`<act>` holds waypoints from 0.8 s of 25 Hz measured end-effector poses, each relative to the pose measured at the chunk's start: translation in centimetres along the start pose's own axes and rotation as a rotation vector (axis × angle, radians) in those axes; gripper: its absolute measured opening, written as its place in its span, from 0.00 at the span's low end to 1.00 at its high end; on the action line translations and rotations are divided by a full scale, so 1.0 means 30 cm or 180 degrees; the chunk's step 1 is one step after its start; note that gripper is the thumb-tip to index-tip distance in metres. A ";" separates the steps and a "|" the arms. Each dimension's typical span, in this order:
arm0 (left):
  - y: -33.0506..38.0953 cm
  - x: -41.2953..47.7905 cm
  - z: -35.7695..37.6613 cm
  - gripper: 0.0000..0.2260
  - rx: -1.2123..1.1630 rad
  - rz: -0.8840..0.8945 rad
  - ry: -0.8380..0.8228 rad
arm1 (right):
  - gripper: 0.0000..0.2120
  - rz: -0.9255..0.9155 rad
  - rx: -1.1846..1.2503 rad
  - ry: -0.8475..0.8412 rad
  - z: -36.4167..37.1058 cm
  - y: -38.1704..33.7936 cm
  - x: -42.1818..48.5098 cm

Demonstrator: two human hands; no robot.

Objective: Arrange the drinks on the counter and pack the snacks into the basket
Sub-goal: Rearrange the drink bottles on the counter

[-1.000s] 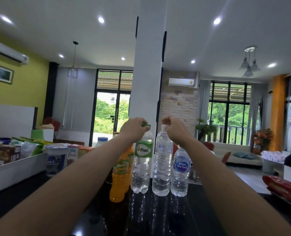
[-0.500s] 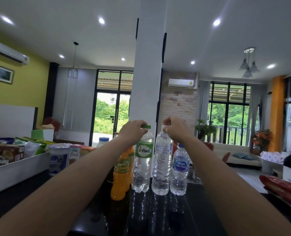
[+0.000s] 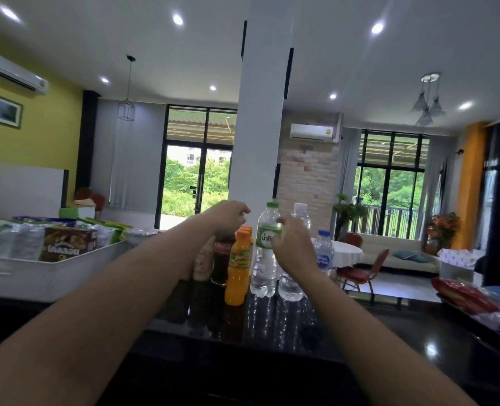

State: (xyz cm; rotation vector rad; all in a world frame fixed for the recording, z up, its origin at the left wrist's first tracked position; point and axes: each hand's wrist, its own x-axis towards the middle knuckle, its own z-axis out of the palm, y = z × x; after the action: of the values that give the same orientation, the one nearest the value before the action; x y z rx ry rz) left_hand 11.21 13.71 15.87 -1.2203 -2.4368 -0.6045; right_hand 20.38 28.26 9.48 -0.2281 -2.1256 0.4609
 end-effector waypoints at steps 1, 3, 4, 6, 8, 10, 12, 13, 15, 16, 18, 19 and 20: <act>-0.015 -0.015 0.000 0.17 -0.0009 0.0004 -0.0035 | 0.14 0.0155 0.0171 -0.0021 0.046 -0.029 -0.057; -0.047 -0.037 0.008 0.16 0.0010 0.0024 -0.0064 | 0.15 0.0653 0.0659 -0.0177 0.136 -0.073 -0.155; -0.064 -0.040 0.014 0.16 0.0029 0.0022 -0.0090 | 0.18 0.0940 0.0895 -0.0265 0.179 -0.087 -0.189; -0.100 -0.035 0.028 0.18 0.0054 -0.0006 -0.0134 | 0.26 0.1367 0.1091 -0.0327 0.259 -0.102 -0.229; -0.132 -0.021 0.048 0.19 0.0067 0.0015 -0.0118 | 0.30 0.1594 0.1081 -0.0281 0.313 -0.105 -0.243; -0.163 0.001 0.067 0.19 0.0023 0.0142 -0.0055 | 0.28 0.1700 0.0984 -0.0278 0.346 -0.099 -0.236; -0.174 0.028 0.084 0.18 -0.0191 0.0277 -0.0019 | 0.25 0.1678 0.0729 -0.0304 0.354 -0.086 -0.220; -0.170 0.043 0.093 0.17 -0.0338 0.0330 -0.0040 | 0.23 0.1680 0.0602 -0.0275 0.352 -0.082 -0.218; -0.159 0.072 0.106 0.17 -0.0514 0.0417 -0.0169 | 0.22 0.1804 0.0637 -0.0125 0.342 -0.076 -0.221; -0.155 0.087 0.106 0.17 -0.0487 0.0470 -0.0272 | 0.21 0.1914 0.0762 -0.0068 0.336 -0.072 -0.226; -0.157 0.117 0.103 0.16 -0.0320 0.0561 -0.0468 | 0.21 0.2115 0.1068 -0.0095 0.328 -0.062 -0.230; -0.160 0.130 0.103 0.16 -0.0244 0.0578 -0.0540 | 0.21 0.2186 0.1265 -0.0164 0.321 -0.053 -0.228; -0.162 0.142 0.104 0.15 -0.0182 0.0580 -0.0596 | 0.20 0.2242 0.1472 -0.0240 0.313 -0.043 -0.227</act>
State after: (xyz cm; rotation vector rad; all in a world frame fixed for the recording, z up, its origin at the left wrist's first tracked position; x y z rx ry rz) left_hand 4.48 15.54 14.23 -1.5661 -2.4334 -0.5317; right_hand 16.43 22.60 0.07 -0.7002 -1.8973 1.3632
